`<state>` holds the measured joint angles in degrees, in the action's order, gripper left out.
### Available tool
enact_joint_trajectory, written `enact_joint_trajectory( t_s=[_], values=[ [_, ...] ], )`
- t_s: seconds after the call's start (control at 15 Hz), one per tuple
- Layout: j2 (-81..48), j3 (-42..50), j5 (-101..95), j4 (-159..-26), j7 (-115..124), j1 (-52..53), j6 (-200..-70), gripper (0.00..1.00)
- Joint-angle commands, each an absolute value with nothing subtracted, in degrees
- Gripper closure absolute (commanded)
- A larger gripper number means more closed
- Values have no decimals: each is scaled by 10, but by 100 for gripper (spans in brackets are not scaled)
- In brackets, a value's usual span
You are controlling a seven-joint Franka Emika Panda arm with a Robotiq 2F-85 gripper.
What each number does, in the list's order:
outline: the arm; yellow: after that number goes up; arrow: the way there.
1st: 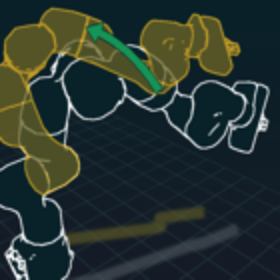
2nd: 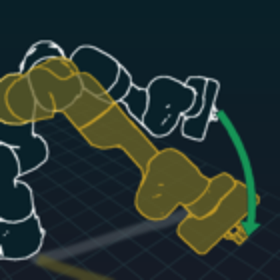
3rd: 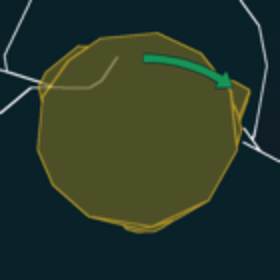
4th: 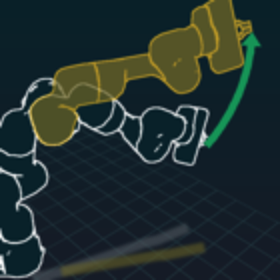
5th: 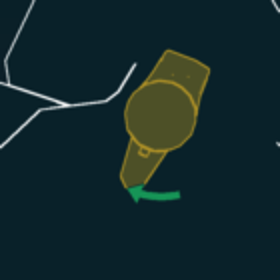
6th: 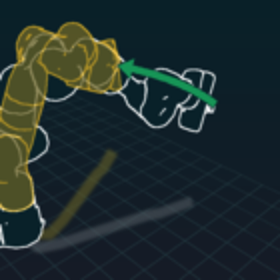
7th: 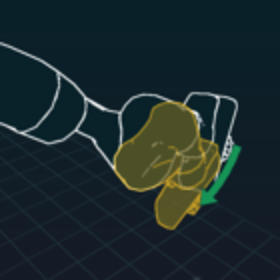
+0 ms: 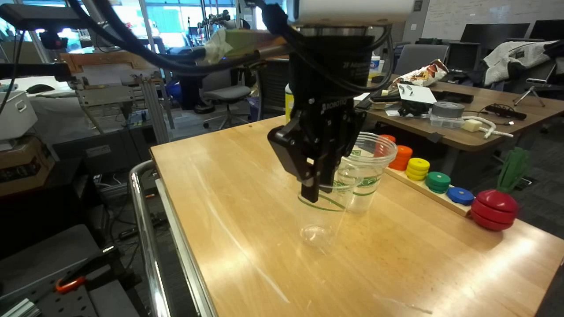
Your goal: Stack the cups into the front right cup
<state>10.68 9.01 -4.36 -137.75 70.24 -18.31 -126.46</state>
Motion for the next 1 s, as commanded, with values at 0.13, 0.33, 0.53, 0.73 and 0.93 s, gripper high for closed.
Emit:
enact_joint_trajectory(
  t_s=[0.13,0.33,0.53,0.73,0.93],
  values=[
    [117,87,-85,-1381,731,-176,-1281,100],
    [138,91,-76,-1403,718,-175,-1286,98],
    [169,87,-88,-1425,714,-179,-1283,98],
    [205,80,-114,-1445,702,-181,-1271,98],
    [244,65,-144,-1463,690,-182,-1256,98]
  ],
)
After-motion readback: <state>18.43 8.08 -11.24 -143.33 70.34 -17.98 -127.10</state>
